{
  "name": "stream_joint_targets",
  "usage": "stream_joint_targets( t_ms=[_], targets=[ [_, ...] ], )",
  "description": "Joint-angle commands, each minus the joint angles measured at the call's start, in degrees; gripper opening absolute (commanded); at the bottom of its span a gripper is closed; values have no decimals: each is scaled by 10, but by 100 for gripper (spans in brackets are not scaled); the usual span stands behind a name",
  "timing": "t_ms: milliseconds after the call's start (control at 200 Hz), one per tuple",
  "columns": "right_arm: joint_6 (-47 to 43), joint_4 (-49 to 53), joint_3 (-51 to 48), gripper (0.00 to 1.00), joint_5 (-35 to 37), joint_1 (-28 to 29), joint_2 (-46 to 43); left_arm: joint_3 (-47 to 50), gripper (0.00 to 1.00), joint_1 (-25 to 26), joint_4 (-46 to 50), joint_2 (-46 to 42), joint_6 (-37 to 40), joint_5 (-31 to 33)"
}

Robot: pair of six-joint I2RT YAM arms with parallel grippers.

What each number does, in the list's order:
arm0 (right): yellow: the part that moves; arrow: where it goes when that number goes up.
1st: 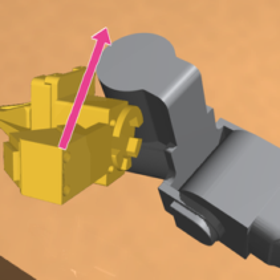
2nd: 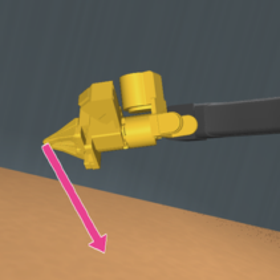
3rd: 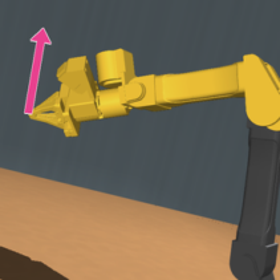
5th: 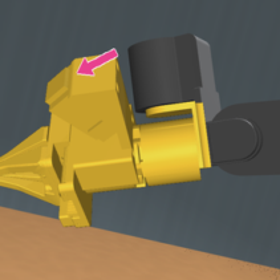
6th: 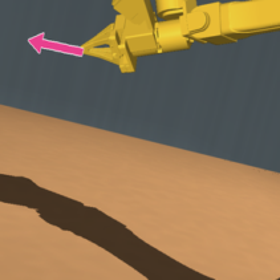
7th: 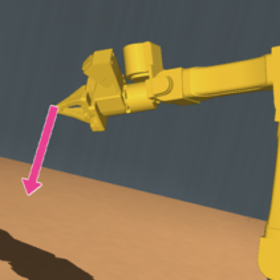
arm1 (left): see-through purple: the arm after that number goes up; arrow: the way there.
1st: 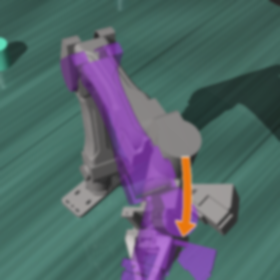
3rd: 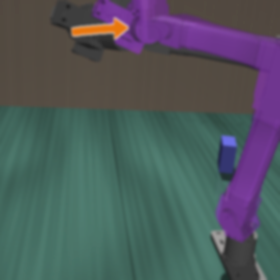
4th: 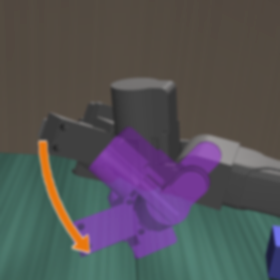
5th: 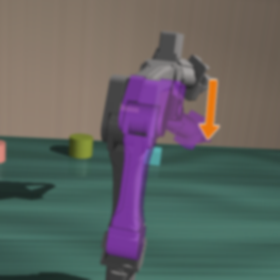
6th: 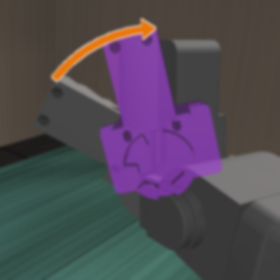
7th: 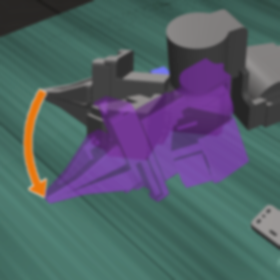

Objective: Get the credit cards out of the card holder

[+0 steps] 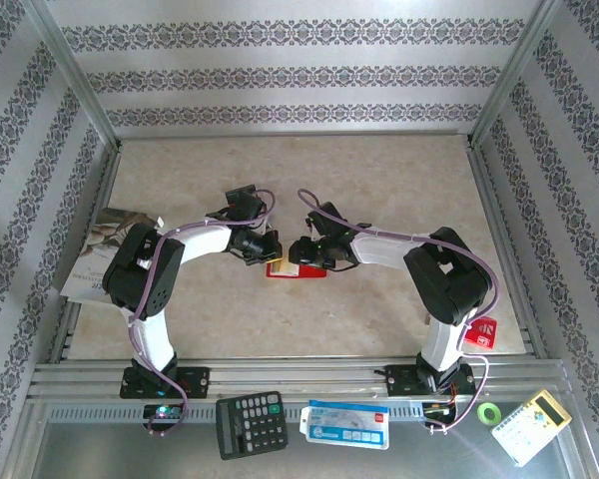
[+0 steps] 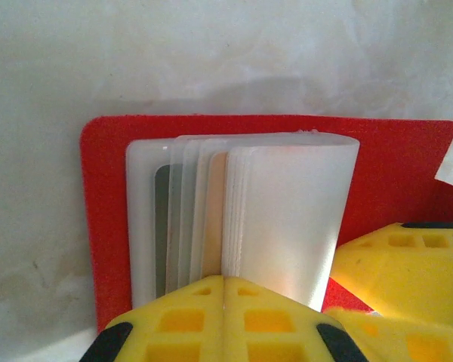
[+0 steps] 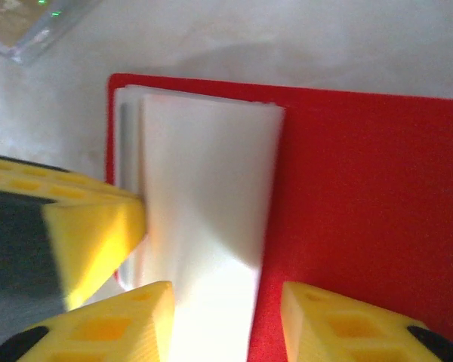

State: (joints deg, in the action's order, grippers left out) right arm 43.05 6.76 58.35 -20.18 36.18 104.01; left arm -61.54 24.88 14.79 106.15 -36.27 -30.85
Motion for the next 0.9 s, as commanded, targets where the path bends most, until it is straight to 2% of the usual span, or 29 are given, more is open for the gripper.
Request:
stream_joint_targets(
  t_ms=[0,130,260,520,719,894],
  targets=[
    [-10,-14,4,47,-28,8,-6,1,3,-2,3,13,-2,6],
    [-4,-4,10,49,-14,10,7,1,3,-2,1,11,-4,6],
    [-3,16,18,46,-3,9,26,2,3,-2,-6,5,-5,-3],
    [2,32,3,27,28,3,35,3,4,-3,-25,-21,-19,-28],
    [3,25,-6,20,29,-8,35,0,14,-4,-2,-47,-1,-2],
    [4,22,0,17,23,-8,42,0,22,-1,17,-31,3,-12]
  ],
)
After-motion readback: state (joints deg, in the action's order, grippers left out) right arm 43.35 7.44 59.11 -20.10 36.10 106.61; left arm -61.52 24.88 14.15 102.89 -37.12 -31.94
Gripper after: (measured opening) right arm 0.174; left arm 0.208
